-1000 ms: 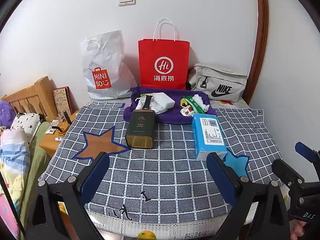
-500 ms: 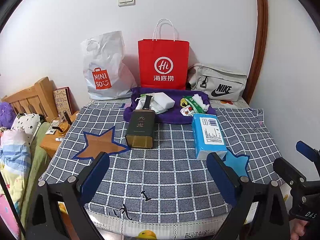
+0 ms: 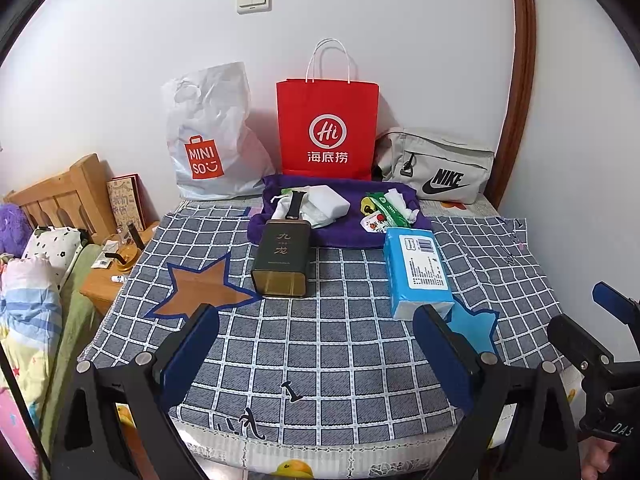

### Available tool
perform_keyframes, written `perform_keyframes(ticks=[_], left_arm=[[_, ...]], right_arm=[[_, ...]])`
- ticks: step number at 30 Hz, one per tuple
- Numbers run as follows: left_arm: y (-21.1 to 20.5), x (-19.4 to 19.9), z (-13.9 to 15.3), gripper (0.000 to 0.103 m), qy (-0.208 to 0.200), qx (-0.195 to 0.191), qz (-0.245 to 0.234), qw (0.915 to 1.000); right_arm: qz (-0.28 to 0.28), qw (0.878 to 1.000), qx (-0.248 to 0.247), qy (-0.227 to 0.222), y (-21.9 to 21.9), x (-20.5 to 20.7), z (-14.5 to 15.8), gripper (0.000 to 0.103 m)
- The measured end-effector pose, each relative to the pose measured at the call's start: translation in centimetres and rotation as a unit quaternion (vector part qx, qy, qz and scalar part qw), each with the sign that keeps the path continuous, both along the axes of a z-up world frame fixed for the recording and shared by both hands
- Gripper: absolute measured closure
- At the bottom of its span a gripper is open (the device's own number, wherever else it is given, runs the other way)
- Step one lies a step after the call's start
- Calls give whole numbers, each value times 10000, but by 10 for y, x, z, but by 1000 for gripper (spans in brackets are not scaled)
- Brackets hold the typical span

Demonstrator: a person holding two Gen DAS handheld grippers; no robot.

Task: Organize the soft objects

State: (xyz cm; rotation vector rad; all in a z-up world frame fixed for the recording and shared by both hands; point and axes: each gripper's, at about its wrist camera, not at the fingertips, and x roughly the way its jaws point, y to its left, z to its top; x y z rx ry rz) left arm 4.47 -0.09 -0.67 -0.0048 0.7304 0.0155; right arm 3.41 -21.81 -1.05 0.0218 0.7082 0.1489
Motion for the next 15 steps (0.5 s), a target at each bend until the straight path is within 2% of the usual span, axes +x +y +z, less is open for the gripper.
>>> perform_keyframes(ticks=[15], left_arm=[[2, 4, 1, 5, 3, 23, -3, 10000]], right_arm=[[9, 10000, 19, 4, 1, 0, -1, 0]])
